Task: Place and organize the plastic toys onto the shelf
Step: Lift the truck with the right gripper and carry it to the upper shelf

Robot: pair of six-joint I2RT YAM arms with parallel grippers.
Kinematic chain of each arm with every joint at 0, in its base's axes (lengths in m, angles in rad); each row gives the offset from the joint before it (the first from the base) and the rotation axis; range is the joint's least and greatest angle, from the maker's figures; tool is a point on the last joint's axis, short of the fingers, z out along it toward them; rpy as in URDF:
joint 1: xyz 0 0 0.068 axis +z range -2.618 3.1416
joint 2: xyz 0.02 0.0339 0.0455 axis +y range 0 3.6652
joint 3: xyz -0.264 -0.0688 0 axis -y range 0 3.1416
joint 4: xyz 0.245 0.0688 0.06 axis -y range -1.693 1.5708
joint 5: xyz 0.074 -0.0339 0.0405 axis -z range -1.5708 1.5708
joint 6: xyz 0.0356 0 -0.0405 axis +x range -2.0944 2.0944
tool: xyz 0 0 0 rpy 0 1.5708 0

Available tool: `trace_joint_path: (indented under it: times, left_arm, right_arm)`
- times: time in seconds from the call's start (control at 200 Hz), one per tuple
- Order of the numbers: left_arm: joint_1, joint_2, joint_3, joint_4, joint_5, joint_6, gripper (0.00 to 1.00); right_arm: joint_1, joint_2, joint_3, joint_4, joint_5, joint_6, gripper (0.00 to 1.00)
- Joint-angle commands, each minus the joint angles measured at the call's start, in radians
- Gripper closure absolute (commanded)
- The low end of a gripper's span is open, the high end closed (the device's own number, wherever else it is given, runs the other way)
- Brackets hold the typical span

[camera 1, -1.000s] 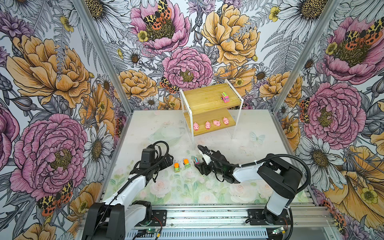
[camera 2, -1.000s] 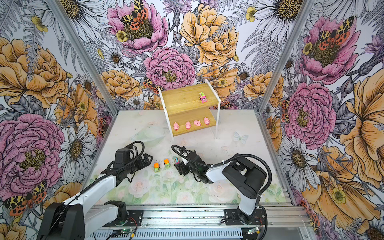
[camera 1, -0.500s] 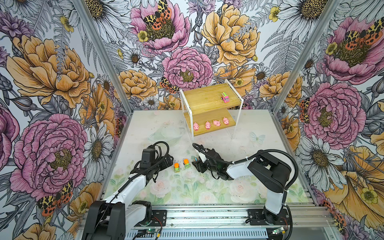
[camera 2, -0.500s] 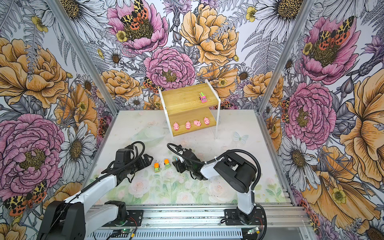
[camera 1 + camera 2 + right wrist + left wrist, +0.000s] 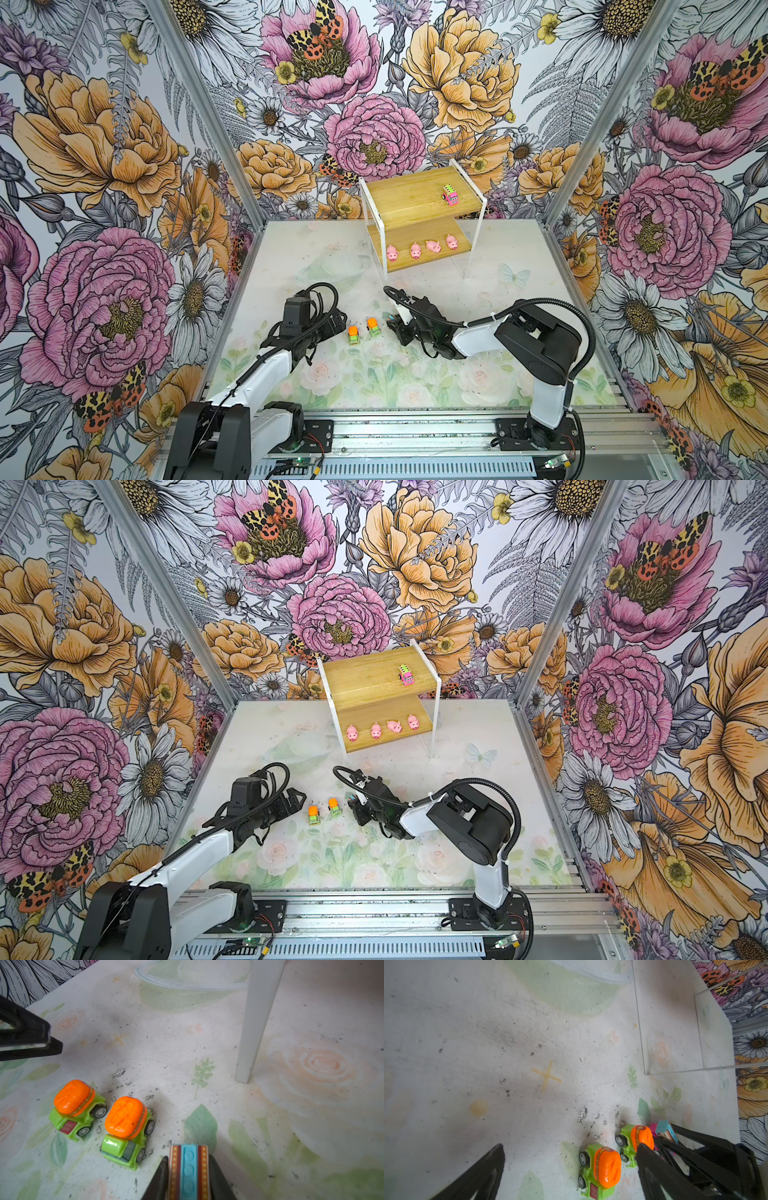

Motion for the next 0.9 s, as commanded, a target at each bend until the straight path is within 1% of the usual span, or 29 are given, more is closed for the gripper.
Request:
trace_joint_path:
  times: [0.0,0.095,0.18,0.275,0.32,0.435,0.535,0.56,0.635,0.741,0.896]
  left_arm:
    - [0.001,0.002,0.016,0.011,0.013,0.019,0.01]
    - [0.002,0.003,0.017,0.011,0.015,0.022,0.01]
    - [0.002,0.004,0.016,0.011,0.015,0.022,0.01]
    - [0.003,0.005,0.017,0.012,0.019,0.022,0.01]
    - [0.002,0.003,0.017,0.012,0.019,0.022,0.01]
    - [0.003,0.001,0.016,0.015,0.021,0.023,0.01]
    - [0.002,-0.001,0.015,0.018,0.022,0.023,0.01]
    - [0.003,0.000,0.014,0.018,0.023,0.025,0.01]
    - [0.002,0.000,0.016,0.020,0.025,0.026,0.01]
    - [0.002,0.001,0.016,0.022,0.029,0.026,0.01]
    - [0.003,0.002,0.016,0.023,0.030,0.026,0.01]
  right_arm:
    - [0.007,-0.004,0.004,-0.003,-0.049,-0.015,0.76]
    - [0.008,-0.048,-0.014,-0.015,-0.070,-0.014,0.77]
    - [0.007,-0.123,-0.035,-0.053,-0.082,-0.010,0.78]
    - [0.005,-0.251,-0.038,-0.153,-0.079,-0.005,0.79]
    - [0.002,-0.321,-0.028,-0.228,-0.062,-0.006,0.79]
    - [-0.018,-0.490,0.055,-0.435,-0.004,-0.023,0.78]
    - [-0.047,-0.576,0.173,-0.587,0.058,-0.041,0.78]
    - [-0.084,-0.589,0.201,-0.610,0.064,-0.042,0.78]
    - [-0.140,-0.600,0.303,-0.667,0.056,-0.035,0.78]
    - [-0.201,-0.565,0.460,-0.719,0.066,-0.052,0.79]
    - [-0.260,-0.428,0.708,-0.786,0.102,-0.073,0.79]
